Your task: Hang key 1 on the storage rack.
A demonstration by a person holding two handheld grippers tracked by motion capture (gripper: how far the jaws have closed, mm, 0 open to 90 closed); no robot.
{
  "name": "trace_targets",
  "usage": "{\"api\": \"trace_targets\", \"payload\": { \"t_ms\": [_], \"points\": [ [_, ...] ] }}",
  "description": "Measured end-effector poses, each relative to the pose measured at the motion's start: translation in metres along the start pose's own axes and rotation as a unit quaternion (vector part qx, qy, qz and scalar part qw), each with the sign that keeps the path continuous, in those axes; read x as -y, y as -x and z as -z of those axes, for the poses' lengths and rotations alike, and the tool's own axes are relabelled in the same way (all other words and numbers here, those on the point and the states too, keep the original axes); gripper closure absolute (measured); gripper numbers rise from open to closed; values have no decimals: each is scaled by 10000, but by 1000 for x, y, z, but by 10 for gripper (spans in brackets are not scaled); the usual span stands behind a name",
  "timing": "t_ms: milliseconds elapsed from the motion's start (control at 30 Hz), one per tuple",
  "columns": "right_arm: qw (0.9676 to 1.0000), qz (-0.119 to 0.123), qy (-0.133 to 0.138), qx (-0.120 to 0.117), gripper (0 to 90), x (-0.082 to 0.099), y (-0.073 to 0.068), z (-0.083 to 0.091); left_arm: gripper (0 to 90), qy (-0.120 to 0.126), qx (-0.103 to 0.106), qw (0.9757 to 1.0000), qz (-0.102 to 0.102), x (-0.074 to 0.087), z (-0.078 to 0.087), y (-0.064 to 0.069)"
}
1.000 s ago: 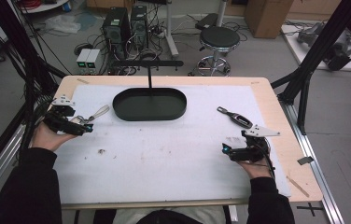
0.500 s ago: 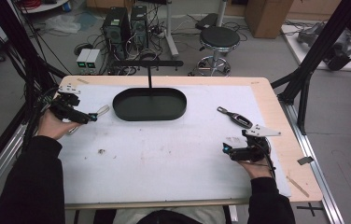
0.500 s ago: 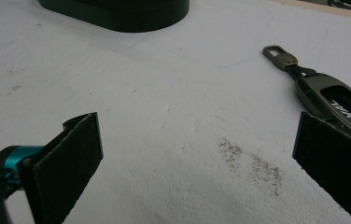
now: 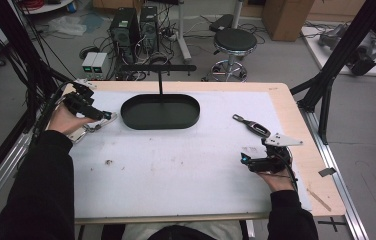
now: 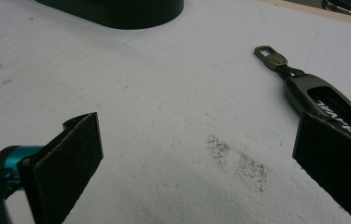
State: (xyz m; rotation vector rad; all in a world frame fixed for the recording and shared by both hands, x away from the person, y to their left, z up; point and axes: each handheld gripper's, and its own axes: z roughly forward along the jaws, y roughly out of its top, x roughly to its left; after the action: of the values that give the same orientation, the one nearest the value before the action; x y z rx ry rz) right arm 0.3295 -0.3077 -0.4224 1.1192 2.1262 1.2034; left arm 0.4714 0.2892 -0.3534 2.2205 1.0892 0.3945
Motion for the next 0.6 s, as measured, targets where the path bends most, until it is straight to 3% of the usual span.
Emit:
{"api": "trace_targets", "payload": {
  "t_ms": [200, 400, 467, 533, 600],
  "points": [
    [10000, 47, -36, 26, 8, 0, -1, 0, 19, -71, 228, 9994, 257, -2, -9, -13],
    [9999, 84, -57, 59, 7, 0, -2, 1, 19, -322, 16, 9990, 325, 2, -20, -17],
    [9999, 116, -68, 64, 8, 0, -3, 1, 19, -514, 108, 9977, 437, 5, -28, -19],
    [9998, 125, -100, 78, 7, 0, -4, 1, 19, -659, -15, 9971, 384, 7, -37, -19],
    [9998, 165, -108, 67, 8, 0, -4, 0, 20, -729, -1, 9965, 405, 8, -47, -20]
  ]
}}
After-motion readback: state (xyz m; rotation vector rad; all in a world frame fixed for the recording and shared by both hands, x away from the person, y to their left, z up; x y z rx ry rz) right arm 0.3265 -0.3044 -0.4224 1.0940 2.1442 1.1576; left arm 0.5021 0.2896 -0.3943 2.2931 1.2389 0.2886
